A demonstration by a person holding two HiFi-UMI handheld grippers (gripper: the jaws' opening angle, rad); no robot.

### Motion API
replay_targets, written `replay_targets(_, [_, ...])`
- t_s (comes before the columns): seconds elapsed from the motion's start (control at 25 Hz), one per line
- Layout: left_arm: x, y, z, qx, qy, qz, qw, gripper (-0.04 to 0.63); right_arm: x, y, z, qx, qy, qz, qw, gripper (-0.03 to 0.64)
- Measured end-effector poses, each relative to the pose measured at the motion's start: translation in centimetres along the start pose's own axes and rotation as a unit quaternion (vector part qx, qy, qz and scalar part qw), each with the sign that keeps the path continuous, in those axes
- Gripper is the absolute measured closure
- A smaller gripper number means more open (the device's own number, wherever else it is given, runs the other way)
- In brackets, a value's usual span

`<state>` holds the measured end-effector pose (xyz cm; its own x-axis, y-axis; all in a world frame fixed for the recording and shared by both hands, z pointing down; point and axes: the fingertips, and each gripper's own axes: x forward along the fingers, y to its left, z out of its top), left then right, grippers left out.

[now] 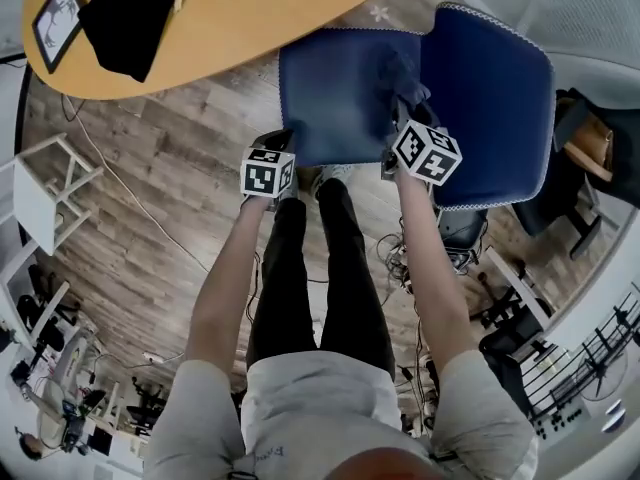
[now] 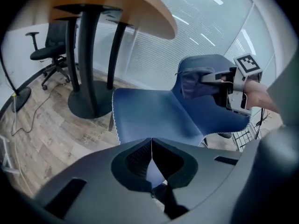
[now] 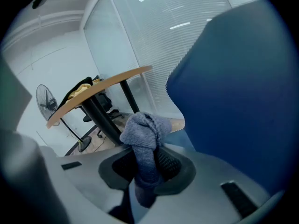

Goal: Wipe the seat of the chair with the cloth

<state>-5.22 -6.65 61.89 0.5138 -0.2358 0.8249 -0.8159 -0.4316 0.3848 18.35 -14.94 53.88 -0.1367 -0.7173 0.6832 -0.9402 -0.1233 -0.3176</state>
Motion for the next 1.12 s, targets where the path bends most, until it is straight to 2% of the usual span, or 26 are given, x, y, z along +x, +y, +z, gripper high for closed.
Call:
replay_targets(0.16, [4.1,0.7,-1.9,0.016,0.054,0.003,0.9984,0.568,4.7,-3.4,-2.5,0.005,0.024,-0.025,0.999,0.532])
replay_targets(0.28, [6.2,1.9,-2.6,0.018,0.077,0.024,0.9966,0.568,6.6,-6.9,-2.2,-0.016,0.015,-0.089,0.996,0.531])
replay_targets(0.36, [7.2,3.2,-2.8,0.01,0.08,0.057,0.9951,0.568,6.6,-9.1,-1.0,-0.035,-0.004,-0.163,0.986,0.531])
replay_targets(0.44, [8.0,4.3,-3.1,-0.016,0.072,0.09,0.9932,0.568,6.1,-10.5,0.5,-0.056,-0.032,-0.23,0.971,0.532])
replay_targets(0.52, [8.6,4.6,-3.3,-0.035,0.063,0.105,0.9918,0.568,6.8,-10.9,1.9,-0.089,-0.06,-0.263,0.959,0.532])
replay_targets(0.6, [8.9,4.3,-3.2,-0.04,0.06,0.106,0.9917,0.568,9.2,-11.4,2.8,-0.128,-0.07,-0.27,0.952,0.532])
replay_targets(0.64, [9.0,4.1,-3.1,-0.041,0.062,0.101,0.992,0.568,10.9,-12.1,2.5,-0.136,-0.054,-0.271,0.951,0.532])
replay_targets(0.8, [9.3,4.3,-3.6,-0.043,0.08,0.059,0.9941,0.568,16.0,-13.7,-1.6,-0.136,0.06,-0.267,0.952,0.532])
replay_targets(0.96, [8.5,4.0,-3.0,-0.067,0.076,0.023,0.9946,0.568,16.7,-13.2,-1.6,-0.161,0.069,-0.236,0.956,0.54])
replay_targets(1.04, [8.5,4.1,-3.1,-0.062,0.067,0.009,0.9958,0.568,16.8,-13.0,-1.7,-0.174,0.082,-0.216,0.957,0.54])
replay_targets(1.12, [8.5,4.2,-3.1,-0.058,0.059,0.013,0.9965,0.568,16.8,-12.7,-1.9,-0.188,0.092,-0.204,0.956,0.54])
